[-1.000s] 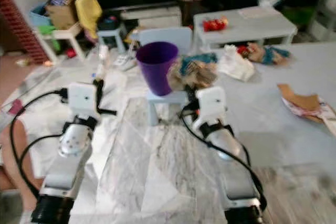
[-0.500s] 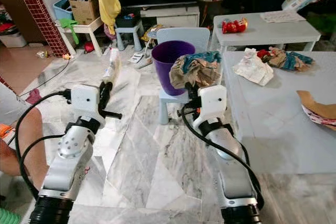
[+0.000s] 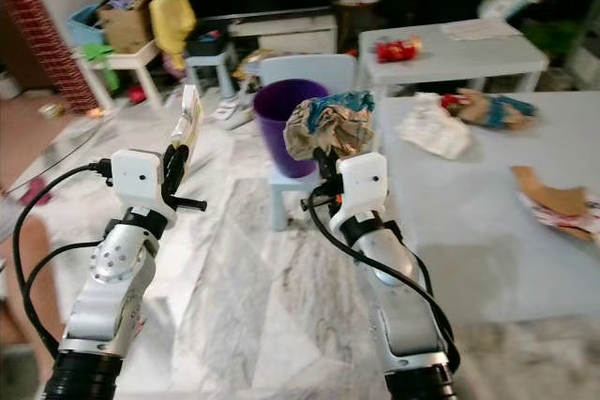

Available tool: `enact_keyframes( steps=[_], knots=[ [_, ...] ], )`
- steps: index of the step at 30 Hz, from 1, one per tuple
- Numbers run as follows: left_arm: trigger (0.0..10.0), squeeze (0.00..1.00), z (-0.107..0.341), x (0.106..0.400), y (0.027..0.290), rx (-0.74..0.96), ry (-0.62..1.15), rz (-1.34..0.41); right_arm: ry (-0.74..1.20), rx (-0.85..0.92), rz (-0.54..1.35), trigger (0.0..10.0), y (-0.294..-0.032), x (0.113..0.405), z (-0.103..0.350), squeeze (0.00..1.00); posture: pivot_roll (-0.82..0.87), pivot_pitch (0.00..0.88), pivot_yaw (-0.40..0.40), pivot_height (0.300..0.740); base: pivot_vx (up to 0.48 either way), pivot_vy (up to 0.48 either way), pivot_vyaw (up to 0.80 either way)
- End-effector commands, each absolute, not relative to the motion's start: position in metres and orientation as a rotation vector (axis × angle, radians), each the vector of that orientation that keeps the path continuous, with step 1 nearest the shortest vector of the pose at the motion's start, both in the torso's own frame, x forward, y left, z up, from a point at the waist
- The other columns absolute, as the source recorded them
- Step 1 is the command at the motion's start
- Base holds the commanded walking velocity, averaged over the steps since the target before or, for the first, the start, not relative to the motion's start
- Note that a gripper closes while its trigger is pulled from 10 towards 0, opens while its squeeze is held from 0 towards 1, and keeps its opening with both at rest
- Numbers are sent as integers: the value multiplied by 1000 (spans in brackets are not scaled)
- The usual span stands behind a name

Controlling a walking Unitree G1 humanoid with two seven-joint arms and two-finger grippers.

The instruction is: Picking trash to rubbish bin

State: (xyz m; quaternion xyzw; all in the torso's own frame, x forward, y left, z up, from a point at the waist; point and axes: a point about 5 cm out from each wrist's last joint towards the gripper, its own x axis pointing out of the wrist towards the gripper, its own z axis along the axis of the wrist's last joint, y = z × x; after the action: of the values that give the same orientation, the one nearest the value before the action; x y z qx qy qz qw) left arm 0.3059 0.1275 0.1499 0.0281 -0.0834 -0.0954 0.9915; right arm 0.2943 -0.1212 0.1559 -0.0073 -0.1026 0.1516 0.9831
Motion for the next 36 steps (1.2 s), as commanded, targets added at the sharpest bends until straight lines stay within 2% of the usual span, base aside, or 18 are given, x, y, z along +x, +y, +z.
enact_keyframes(
  steps=[1, 15, 23, 36],
  knots=[
    [10000, 0, 157, 307, 141, 79, -188, -162, -230, 8, 342, 10000, -110, 294, 162, 0, -51, 0, 55, 740, 405, 0, 0],
    [10000, 0, 155, 306, 140, 76, -182, -162, -235, -3, 359, 10000, -108, 293, 162, 0, -53, 0, 50, 740, 402, 0, 0],
    [10000, 0, 155, 306, 139, 74, -179, -164, -236, 2, 363, 10000, -107, 293, 161, 0, -53, 0, 49, 740, 401, 0, 589],
    [10000, 0, 154, 305, 138, 73, -176, -165, -234, 6, 366, 10000, -107, 293, 162, 0, -52, 1, 44, 740, 401, 0, 0]
  ],
)
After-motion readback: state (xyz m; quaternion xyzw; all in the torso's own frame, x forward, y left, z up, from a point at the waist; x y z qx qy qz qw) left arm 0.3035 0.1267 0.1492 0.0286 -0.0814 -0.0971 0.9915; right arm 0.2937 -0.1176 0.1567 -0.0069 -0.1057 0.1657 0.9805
